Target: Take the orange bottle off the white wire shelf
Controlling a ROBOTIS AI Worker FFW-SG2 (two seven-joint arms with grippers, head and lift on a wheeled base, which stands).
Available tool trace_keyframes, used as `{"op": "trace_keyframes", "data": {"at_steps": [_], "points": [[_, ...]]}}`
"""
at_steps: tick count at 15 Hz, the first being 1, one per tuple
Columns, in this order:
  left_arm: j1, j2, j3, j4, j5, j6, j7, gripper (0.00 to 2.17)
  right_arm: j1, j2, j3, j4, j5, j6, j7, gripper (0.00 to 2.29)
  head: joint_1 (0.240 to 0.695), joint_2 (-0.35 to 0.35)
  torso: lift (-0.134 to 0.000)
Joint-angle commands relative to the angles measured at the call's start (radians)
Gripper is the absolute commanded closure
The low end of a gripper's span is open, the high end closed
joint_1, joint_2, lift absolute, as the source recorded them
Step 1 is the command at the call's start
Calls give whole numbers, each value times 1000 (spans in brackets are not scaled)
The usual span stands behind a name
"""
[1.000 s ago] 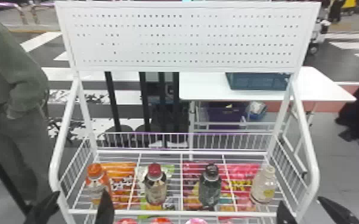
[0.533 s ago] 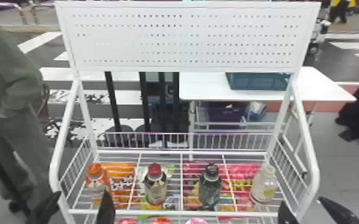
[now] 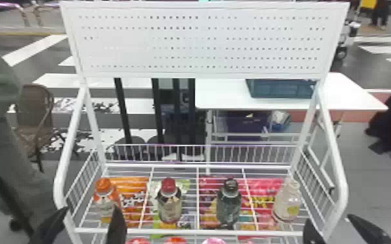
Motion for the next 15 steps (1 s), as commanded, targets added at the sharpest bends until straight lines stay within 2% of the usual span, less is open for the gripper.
{"op": "trace_keyframes", "data": {"at_steps": [1,4,6,8,9,15], "points": [[-6,0,-1,13,1,0,0,87,0,0,0,0,2,0,0,144,499,0,0],[-32,0,-18,66,-8,-9,2,87,0,2,0,0,3,0,0,144,499,0,0],[-85,0,-43,175,-10,-55,6,90,0,2,2,0,5,0,0,144,499,0,0],[-144,-3,-66,313,-11,-166,3,90,-2,5,5,0,9,-6,-2,144,499,0,0],[-173,-3,-72,379,-7,-227,5,90,-2,6,5,0,11,-6,-2,144,499,0,0],[-331,-5,-83,618,61,-236,-17,90,0,11,8,0,14,-6,0,144,499,0,0]]}}
